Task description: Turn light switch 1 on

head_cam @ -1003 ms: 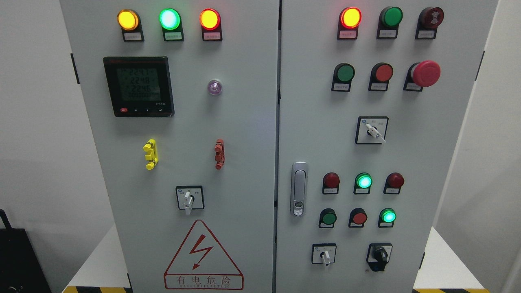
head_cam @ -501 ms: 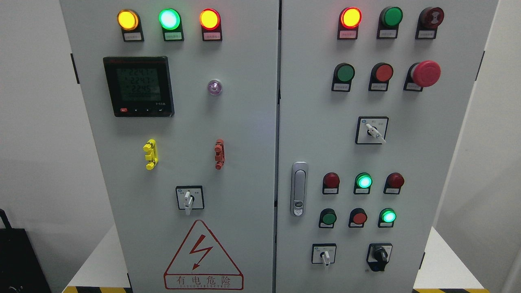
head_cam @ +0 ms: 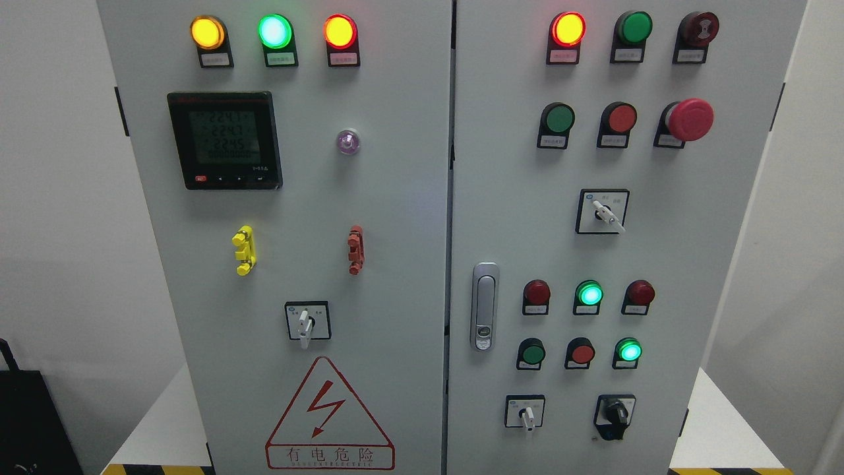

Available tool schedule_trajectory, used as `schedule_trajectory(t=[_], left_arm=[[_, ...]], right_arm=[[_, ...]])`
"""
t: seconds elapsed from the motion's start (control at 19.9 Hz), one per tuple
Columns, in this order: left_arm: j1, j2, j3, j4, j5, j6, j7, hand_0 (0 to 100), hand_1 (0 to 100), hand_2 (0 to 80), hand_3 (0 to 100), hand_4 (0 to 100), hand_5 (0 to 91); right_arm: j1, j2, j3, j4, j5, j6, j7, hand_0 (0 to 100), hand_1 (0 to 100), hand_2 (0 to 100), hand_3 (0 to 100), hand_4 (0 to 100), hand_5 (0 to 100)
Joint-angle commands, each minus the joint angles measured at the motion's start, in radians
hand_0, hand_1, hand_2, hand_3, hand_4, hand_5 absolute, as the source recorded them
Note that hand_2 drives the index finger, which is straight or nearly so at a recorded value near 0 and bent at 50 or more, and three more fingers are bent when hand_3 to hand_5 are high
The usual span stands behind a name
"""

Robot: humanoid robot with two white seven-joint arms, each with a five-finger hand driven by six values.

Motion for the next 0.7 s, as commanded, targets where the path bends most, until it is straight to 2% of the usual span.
schedule_trajectory(t=[0.0, 0.1, 0.2, 0.45, 0.65], left_arm=[[0.031, 0.04, 0.098, -0.414, -0.098, -0.041, 0.007, 31, 6, 0.0, 10, 19, 0.0], [0.031, 0.039, 0.13, -0.517, -0.129, -0.045, 0.005, 32, 7, 0.0, 13, 23, 0.0], [0.031, 0.042, 0.132, -0.623, -0.129, -0.044, 0.005, 32, 7, 0.0, 21, 31, 0.0], [0.03, 0.037, 0.117, -0.801, -0.126, -0.044, -0.004, 35, 8, 6.0, 28, 37, 0.0], [0.023, 0.03, 0.095, -0.911, -0.126, -0.044, -0.004, 35, 11, 10.6, 29, 39, 0.6]], right_arm=[[0.0, 0.0, -0.001, 0.0, 0.0, -0.001, 0.001, 0, 0, 0, 0, 0, 0], [0.0, 0.0, 0.0, 0.0, 0.0, -0.001, 0.001, 0, 0, 0, 0, 0, 0], [0.0, 0.0, -0.001, 0.0, 0.0, -0.001, 0.001, 0, 0, 0, 0, 0, 0], [0.0, -0.001, -0.001, 0.0, 0.0, -0.001, 0.001, 0, 0, 0, 0, 0, 0], [0.0, 0.0, -0.001, 0.0, 0.0, -0.001, 0.001, 0, 0, 0, 0, 0, 0]])
